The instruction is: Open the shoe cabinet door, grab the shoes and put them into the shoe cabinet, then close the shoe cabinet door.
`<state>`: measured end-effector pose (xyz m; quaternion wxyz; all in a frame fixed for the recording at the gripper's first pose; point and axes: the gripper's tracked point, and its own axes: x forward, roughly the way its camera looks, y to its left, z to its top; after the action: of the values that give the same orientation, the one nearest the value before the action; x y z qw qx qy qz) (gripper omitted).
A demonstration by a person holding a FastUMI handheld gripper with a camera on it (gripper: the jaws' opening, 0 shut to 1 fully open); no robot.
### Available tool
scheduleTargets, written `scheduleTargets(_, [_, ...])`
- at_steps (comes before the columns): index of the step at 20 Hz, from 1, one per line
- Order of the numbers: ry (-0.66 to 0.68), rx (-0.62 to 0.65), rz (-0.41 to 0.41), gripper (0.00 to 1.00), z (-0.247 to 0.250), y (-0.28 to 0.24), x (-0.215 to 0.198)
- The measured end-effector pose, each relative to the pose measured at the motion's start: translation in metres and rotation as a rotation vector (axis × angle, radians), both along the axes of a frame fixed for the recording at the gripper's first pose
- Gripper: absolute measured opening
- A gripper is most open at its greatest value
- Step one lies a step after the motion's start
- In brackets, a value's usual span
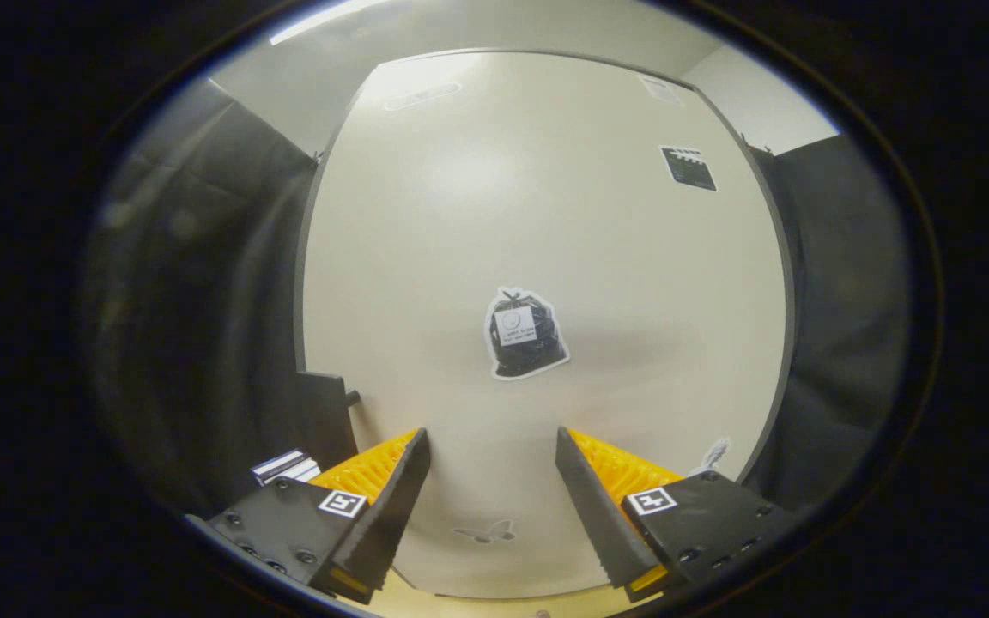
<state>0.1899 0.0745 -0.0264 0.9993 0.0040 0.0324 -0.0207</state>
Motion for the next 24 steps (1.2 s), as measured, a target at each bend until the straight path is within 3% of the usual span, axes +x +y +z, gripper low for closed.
scheduleTargets(10, [-0.006, 0.042, -0.008, 0.94, 0.002, -0.003, -0.013])
scheduleTargets(16, [-0.032, 0.068, -0.012, 0.94, 0.02, -0.026, -0.07])
scheduleTargets(18, [-0.016, 0.025, -0.015, 0.95, 0.017, -0.037, -0.09])
scheduleTargets(24, [-0.037, 0.032, 0.068, 0.94, 0.022, -0.024, -0.135])
